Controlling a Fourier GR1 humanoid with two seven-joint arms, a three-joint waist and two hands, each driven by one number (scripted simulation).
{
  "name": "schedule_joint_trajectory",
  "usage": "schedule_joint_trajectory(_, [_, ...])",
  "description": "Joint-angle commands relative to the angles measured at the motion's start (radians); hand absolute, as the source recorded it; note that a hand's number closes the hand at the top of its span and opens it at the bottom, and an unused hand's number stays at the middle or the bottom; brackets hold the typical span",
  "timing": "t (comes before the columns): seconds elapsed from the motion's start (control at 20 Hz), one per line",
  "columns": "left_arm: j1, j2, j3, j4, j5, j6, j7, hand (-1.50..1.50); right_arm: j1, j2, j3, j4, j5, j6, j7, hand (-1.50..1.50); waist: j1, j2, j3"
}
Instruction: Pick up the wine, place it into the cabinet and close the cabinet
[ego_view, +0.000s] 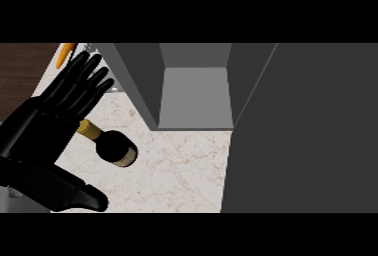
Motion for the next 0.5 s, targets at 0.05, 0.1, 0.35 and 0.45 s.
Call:
schedule_joint_trajectory(0.05, [0.058, 0.037, 0.07, 0.065, 0.011, -0.074, -0.086, -1.5, 0.02, 0.015, 0.035, -0.149, -0.003, -0.04, 0.099, -1.5, 0.0, -0.002, 0.0])
schedule_joint_trajectory(0.1, [0.023, 0.08, 0.133, 0.119, 0.052, -0.11, -0.094, -1.5, -0.057, -0.004, -0.025, -0.069, -0.056, -0.021, 0.082, -1.5, 0.002, 0.0, 0.0])
schedule_joint_trajectory(0.35, [-0.001, 0.053, 0.084, 0.276, -0.05, -0.131, -0.193, -1.5, -0.025, 0.002, -0.047, -0.006, -0.067, 0.017, 0.011, -1.5, 0.0, 0.001, 0.0])
schedule_joint_trajectory(0.45, [0.049, 0.049, 0.078, 0.269, -0.065, -0.13, -0.195, -1.5, 0.002, 0.028, 0.011, -0.062, -0.029, -0.004, 0.039, -1.5, 0.001, 0.0, 0.0])
